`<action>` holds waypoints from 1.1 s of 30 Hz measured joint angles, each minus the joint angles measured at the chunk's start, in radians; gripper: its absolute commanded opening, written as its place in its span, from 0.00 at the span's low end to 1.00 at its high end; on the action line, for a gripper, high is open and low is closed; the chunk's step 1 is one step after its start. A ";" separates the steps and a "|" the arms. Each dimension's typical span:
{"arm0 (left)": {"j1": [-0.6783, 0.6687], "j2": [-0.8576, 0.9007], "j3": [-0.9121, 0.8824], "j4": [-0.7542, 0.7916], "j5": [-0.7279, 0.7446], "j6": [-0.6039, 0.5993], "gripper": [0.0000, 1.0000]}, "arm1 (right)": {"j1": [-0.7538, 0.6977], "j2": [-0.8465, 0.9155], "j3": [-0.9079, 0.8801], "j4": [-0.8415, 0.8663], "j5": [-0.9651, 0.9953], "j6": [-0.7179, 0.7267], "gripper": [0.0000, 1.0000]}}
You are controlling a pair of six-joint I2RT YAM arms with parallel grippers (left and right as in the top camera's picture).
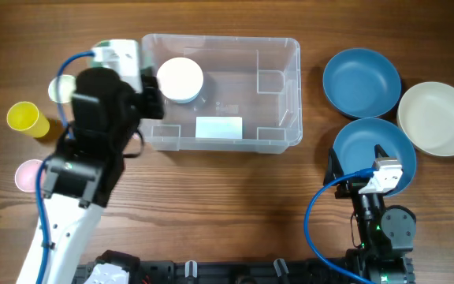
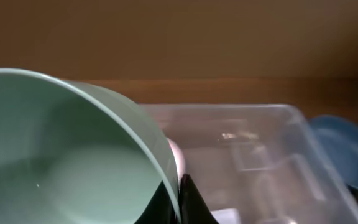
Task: Pack container
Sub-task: 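Carry the mint bowl into the bin onto the stacked bowls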
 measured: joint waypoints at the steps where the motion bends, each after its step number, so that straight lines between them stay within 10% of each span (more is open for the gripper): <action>1: -0.029 0.000 0.000 0.014 0.000 0.000 0.04 | 0.000 0.000 0.000 0.000 0.000 0.000 1.00; 12: -0.133 0.154 0.061 0.096 -0.094 -0.039 0.04 | 0.000 0.000 0.000 0.000 0.000 0.000 1.00; 21: -0.133 0.498 0.398 -0.259 -0.155 -0.016 0.04 | 0.000 0.000 0.000 0.000 0.000 0.000 1.00; 33: -0.115 0.756 0.459 -0.259 -0.181 -0.011 0.04 | 0.000 0.000 0.000 0.000 0.000 0.000 1.00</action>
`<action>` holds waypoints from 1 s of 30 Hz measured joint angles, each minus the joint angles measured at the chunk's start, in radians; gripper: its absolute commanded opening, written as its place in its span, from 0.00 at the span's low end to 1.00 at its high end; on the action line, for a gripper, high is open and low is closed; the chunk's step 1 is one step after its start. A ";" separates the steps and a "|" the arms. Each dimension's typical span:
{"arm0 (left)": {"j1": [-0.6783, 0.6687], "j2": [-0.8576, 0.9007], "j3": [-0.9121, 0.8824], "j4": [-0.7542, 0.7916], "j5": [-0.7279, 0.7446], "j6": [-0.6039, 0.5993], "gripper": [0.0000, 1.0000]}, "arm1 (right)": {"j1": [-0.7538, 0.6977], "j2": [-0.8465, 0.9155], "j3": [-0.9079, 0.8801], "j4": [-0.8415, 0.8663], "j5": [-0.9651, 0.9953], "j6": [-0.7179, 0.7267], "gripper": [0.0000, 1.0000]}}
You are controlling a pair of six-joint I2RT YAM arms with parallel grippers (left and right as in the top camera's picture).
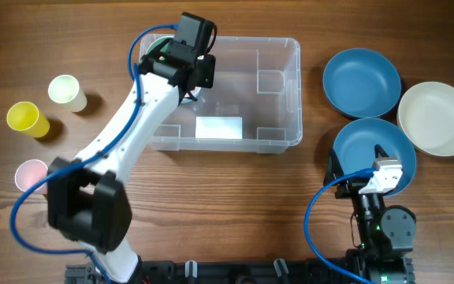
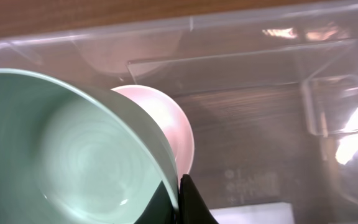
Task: Pack container
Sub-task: 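Carry the mint bowl into the bin onto the stacked bowls, then release the mint bowl and raise the left gripper aside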
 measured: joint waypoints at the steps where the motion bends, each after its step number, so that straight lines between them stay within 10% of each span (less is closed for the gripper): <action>1: 0.005 0.020 0.000 0.009 0.000 0.000 0.04 | 0.000 0.000 0.000 0.000 0.000 0.000 1.00; 7: 0.027 0.055 0.000 0.035 -0.001 0.000 0.05 | 0.000 0.000 0.000 0.000 0.000 0.000 1.00; 8: 0.028 0.056 0.000 0.035 -0.003 0.000 0.21 | 0.000 0.000 0.000 0.000 0.000 0.000 1.00; 14: 0.029 0.056 0.000 0.034 -0.003 0.010 0.39 | 0.000 0.000 0.000 0.000 0.000 0.000 1.00; 30: 0.031 0.018 0.000 -0.124 -0.003 -0.011 0.25 | 0.000 0.000 0.000 0.000 0.000 0.000 1.00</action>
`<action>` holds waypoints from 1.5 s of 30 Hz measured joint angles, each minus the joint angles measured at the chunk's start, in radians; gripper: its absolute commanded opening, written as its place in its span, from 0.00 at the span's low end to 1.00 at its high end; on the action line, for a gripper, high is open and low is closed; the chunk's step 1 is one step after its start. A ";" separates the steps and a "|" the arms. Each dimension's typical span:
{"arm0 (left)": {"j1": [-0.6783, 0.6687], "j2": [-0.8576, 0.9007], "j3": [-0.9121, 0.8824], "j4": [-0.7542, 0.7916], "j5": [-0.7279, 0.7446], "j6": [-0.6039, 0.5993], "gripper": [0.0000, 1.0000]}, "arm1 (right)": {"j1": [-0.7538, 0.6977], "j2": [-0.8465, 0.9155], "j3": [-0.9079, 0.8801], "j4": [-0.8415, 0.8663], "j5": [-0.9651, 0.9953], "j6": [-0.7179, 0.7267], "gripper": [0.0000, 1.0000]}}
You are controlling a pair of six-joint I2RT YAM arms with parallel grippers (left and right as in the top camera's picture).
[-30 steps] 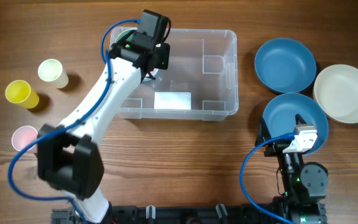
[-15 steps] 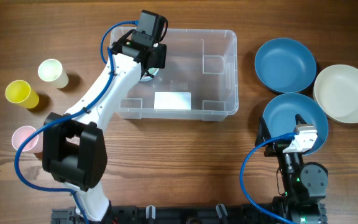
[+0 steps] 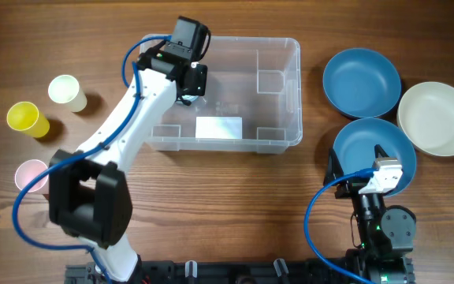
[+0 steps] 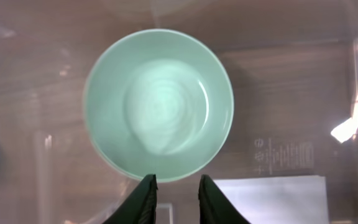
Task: Pack container
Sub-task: 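Release the mint bowl and raise the left gripper aside, then move the right gripper to the near teal bowl rim and grasp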
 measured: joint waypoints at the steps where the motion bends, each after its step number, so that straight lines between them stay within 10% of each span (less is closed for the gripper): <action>1: 0.006 -0.022 0.000 -0.014 0.000 -0.024 0.34 | 0.000 0.000 0.000 0.000 0.000 0.000 1.00; 6: 0.106 -0.197 0.000 -0.105 0.003 -0.183 0.57 | 0.000 0.000 0.000 0.000 0.000 0.000 1.00; 9: 0.221 -0.326 0.005 -0.208 0.003 -0.272 1.00 | 0.000 0.000 0.000 0.000 0.000 0.000 1.00; 19: 0.557 -0.435 0.006 -0.387 0.003 -0.365 1.00 | 0.000 0.000 0.000 0.000 0.000 0.000 1.00; 45: 0.565 -0.435 0.006 -0.392 0.004 -0.372 1.00 | 0.000 0.002 0.008 -0.076 -0.031 0.261 1.00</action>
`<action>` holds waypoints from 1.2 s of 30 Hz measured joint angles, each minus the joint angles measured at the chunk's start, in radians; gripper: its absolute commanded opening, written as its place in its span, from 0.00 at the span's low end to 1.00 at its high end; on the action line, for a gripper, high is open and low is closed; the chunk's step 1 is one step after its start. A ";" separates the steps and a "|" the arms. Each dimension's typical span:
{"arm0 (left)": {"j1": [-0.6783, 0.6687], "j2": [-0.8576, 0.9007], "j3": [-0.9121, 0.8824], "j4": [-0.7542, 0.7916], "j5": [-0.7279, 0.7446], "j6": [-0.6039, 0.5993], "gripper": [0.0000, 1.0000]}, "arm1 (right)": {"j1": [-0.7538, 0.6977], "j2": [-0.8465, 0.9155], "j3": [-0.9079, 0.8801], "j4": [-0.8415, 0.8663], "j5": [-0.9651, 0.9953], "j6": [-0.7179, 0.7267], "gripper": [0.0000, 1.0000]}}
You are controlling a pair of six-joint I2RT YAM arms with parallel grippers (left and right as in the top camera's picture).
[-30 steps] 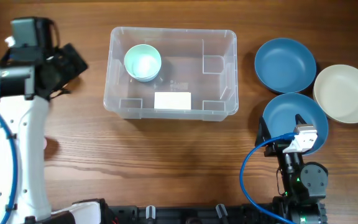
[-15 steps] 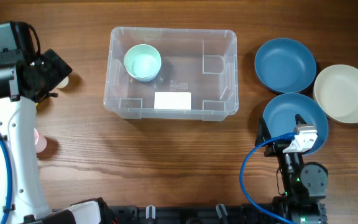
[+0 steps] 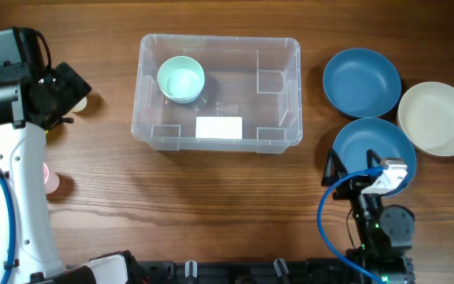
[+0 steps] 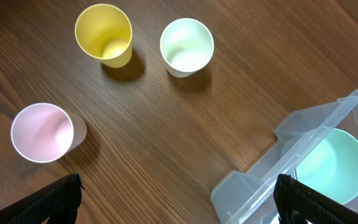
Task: Pack container
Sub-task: 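Move the right gripper to the near teal bowl rim and grasp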
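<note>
The clear plastic container [image 3: 219,91] stands mid-table. A mint-green bowl [image 3: 180,80] sits in its back-left corner, also seen past the container's corner [image 4: 291,168] as the bowl [image 4: 331,165]. My left gripper [image 4: 179,199] hangs open and empty over the table left of the container, its fingers [image 4: 61,196] spread wide. Below it stand a yellow cup [image 4: 104,34], a pale green cup [image 4: 186,46] and a pink cup [image 4: 42,132]. The right gripper [image 3: 369,183] rests at the front right by a blue bowl [image 3: 373,146]; whether it is open or shut does not show.
A second blue bowl [image 3: 362,81] and a cream bowl [image 3: 438,118] sit to the right of the container. A white label [image 3: 219,127] lies on the container's floor. The left arm [image 3: 14,158] covers most of the cups from above.
The left gripper was open right above the green bowl inside the container. Now it is outside, to the left over the cups, with its fingers spread wider. The bowl stays put.
The left gripper held the green bowl at the container's left edge, where a pale bowl lay inside. Then it held the green bowl over a pink bowl in the container. Then it was open with the green bowl set there. Now it is over the cups.
</note>
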 measured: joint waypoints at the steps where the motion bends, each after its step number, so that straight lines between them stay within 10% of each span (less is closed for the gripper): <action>1: 0.000 0.000 0.000 0.000 0.000 0.000 1.00 | 0.000 0.000 0.000 0.001 -0.007 0.003 1.00; 8: 0.000 0.000 0.000 0.000 0.000 0.000 1.00 | 0.000 0.081 0.107 -0.198 -0.119 0.007 1.00; 19: 0.000 0.000 0.000 0.000 0.000 0.000 1.00 | 0.000 0.781 0.859 -0.711 -0.114 -0.055 1.00; 36: 0.000 0.000 0.000 0.000 0.000 0.000 1.00 | -0.341 0.923 0.906 -0.943 0.154 0.164 1.00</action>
